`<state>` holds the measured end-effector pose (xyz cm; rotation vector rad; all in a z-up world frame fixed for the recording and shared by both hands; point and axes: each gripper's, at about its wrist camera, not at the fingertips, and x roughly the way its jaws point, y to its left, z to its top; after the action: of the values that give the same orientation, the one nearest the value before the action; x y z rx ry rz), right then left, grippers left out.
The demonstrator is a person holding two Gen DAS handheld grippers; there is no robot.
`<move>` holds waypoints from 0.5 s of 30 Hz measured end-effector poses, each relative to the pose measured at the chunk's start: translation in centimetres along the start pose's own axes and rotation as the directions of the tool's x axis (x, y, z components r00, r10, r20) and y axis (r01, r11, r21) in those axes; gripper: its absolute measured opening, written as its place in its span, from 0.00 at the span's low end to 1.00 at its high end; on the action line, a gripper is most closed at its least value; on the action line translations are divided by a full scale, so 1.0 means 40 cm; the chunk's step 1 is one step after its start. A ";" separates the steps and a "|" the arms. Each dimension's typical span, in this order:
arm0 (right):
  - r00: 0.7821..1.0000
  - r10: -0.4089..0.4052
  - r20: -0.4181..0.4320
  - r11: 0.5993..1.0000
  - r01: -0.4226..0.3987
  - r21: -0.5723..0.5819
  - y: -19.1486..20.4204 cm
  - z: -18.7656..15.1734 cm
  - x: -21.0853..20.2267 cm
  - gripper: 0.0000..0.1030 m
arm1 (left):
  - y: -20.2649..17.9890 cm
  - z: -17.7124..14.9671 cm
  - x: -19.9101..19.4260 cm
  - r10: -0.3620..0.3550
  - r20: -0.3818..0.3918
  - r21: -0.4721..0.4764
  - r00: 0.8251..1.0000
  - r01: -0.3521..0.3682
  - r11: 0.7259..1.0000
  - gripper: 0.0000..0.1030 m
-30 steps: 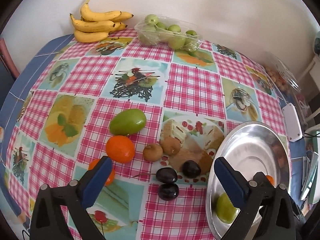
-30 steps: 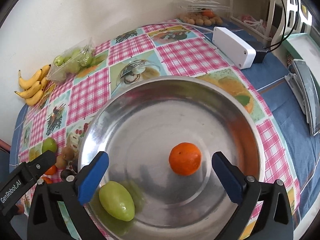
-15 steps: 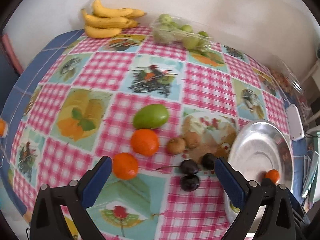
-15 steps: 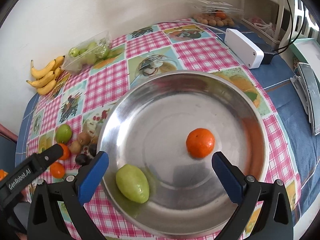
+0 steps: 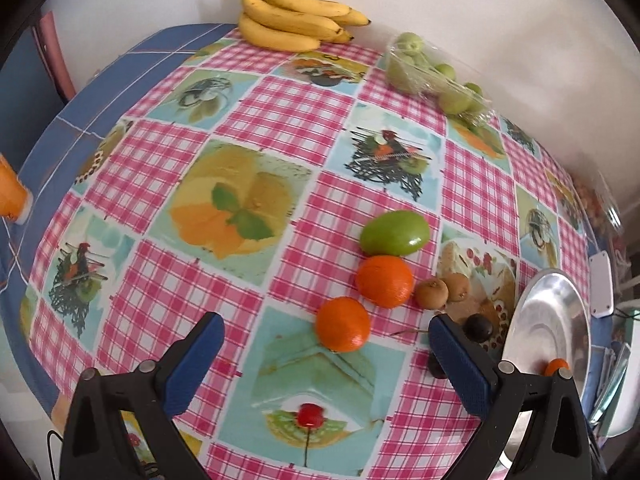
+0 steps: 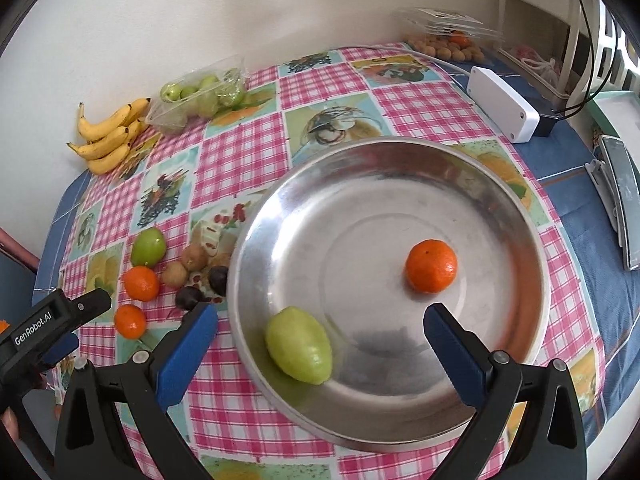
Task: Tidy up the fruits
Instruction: 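Withdraw both tools from the bowl back toward the remaining fruit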
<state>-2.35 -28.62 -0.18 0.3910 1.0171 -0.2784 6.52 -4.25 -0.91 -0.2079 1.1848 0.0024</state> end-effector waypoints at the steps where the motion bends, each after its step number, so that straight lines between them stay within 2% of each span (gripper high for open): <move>1: 1.000 0.005 0.002 1.000 -0.005 0.000 0.006 -0.001 -0.002 1.00 | 0.006 0.003 -0.002 -0.001 -0.001 0.000 1.000 0.001 1.000 1.00; 9: 0.999 0.053 -0.012 0.998 -0.053 -0.045 0.100 -0.020 0.003 0.99 | 0.075 0.024 -0.015 0.069 0.043 0.022 0.997 -0.070 0.997 1.00; 15: 0.996 0.081 -0.034 0.989 -0.084 -0.121 0.202 -0.035 0.023 0.99 | 0.142 0.048 -0.019 0.096 0.053 -0.017 0.994 -0.095 0.995 1.00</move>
<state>0.29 -20.81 -0.14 0.3258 1.0380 -0.1353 7.38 1.71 -0.44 -0.1626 1.1406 0.0993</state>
